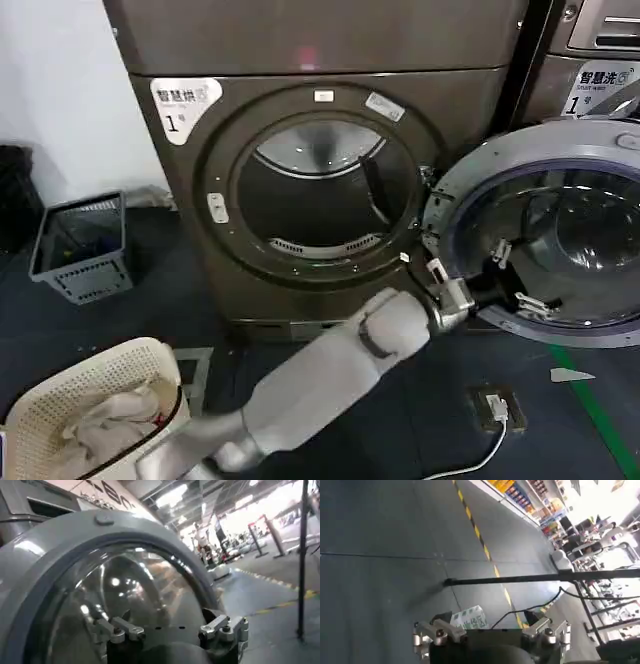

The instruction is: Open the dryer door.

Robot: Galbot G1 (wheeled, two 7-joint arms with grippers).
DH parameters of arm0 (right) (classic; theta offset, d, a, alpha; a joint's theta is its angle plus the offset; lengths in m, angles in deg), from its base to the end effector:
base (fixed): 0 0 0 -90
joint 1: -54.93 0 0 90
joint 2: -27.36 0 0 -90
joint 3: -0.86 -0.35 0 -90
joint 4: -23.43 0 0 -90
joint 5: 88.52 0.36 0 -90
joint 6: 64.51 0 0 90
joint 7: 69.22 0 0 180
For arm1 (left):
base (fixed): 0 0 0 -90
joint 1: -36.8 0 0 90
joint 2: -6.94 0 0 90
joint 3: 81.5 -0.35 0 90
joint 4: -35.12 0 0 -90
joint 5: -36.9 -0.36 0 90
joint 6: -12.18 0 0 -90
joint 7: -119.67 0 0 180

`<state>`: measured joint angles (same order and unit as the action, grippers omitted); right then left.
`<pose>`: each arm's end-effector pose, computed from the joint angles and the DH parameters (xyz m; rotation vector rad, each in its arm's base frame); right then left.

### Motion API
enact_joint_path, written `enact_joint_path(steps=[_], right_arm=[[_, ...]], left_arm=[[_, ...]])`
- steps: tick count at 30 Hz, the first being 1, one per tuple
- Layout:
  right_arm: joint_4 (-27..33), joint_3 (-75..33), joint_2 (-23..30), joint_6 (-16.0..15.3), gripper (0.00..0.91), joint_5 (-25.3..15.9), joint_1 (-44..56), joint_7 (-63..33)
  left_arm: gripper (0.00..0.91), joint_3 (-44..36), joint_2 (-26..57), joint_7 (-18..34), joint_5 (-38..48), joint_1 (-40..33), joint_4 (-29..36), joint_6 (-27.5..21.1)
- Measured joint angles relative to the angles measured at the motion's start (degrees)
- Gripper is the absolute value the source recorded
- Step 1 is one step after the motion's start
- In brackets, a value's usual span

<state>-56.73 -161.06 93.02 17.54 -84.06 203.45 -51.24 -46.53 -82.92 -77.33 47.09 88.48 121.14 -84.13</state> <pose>-0.1438 -0.4768 -0.2171 -0.9318 -1.9594 0.6708 0.3944 -0.2934 -0.1671 1.6326 2.2758 0.4039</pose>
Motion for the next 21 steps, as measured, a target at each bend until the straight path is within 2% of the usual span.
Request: enact_joint_path(steps=[8,21], right_arm=[[0.5,-0.2,0.2,-0.4,0.907,0.2,-0.1,0.4],[0.6,-0.4,0.6,-1.2,0.907,0.1,-0.6,0.3]], left_arm=[[0.907,-1.6,10.6,0.5,3.5,0.7,8.5,-1.8],[0.907,-0.4,34.0,0.8,9.5,5.1,25.2,-3.4]])
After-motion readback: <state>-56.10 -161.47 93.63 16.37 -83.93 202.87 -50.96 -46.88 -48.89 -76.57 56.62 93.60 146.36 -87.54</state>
